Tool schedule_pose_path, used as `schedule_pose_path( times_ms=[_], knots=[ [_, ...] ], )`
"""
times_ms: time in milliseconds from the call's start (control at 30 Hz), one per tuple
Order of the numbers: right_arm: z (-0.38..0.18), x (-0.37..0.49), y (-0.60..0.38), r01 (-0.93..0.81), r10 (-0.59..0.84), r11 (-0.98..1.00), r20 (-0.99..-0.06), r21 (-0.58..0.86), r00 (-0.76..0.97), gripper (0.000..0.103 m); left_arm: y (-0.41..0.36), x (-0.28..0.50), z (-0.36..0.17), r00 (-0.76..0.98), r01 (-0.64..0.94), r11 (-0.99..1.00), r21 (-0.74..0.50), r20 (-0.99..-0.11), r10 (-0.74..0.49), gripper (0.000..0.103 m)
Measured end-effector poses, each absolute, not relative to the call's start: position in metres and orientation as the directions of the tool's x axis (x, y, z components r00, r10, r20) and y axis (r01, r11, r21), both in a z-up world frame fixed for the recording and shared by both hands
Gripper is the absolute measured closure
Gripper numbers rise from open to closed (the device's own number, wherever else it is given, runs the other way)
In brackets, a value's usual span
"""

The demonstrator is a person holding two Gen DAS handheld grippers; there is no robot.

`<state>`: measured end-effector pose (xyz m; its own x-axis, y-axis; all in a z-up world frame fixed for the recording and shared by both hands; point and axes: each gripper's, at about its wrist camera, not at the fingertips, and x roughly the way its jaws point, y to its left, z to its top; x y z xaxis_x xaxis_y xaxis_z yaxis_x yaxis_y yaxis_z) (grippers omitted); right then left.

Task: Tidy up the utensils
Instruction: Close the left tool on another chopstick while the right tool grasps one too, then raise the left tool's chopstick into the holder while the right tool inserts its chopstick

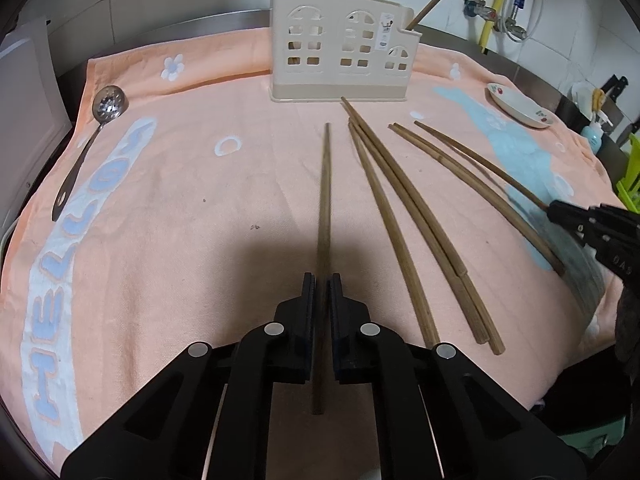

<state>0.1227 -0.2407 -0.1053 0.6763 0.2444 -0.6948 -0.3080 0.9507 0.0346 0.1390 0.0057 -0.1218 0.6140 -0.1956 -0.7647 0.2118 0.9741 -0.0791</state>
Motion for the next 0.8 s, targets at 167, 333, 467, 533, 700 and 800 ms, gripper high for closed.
schedule_pose_path(
  times_ms=[167,333,467,533,700,800],
  knots=[
    [-0.077,0.118,-0.236,-0.324,0.271,0.945,-0.648,0.040,0.712,0.096,0.008,0.135,-0.104,0.645,0.218,0.971,-0.100,-0.732,-0.220,0.097],
    [-0.047,0.124,-0.233,-0.334,0.283,0.942,-0.601,0.028,0.747,0.096,0.012,0.134,-0.074,0.695,0.230,0.965,-0.124,-0.673,-0.252,0.097],
    [-0.022,0.135,-0.228,-0.340,0.288,0.940,-0.561,0.012,0.776,0.096,0.012,0.140,-0.050,0.732,0.244,0.961,-0.131,-0.625,-0.271,0.098],
    [-0.014,0.142,-0.226,-0.349,0.297,0.937,-0.549,0.011,0.781,0.096,0.011,0.144,-0.042,0.744,0.250,0.960,-0.130,-0.609,-0.276,0.098],
    [0.007,0.162,-0.219,-0.373,0.310,0.928,-0.537,-0.008,0.785,0.096,0.006,0.158,-0.026,0.757,0.269,0.956,-0.113,-0.589,-0.283,0.098],
    [0.028,0.178,-0.219,-0.381,0.320,0.925,-0.529,-0.007,0.786,0.096,0.004,0.166,-0.016,0.761,0.282,0.954,-0.102,-0.581,-0.287,0.097]
  ],
)
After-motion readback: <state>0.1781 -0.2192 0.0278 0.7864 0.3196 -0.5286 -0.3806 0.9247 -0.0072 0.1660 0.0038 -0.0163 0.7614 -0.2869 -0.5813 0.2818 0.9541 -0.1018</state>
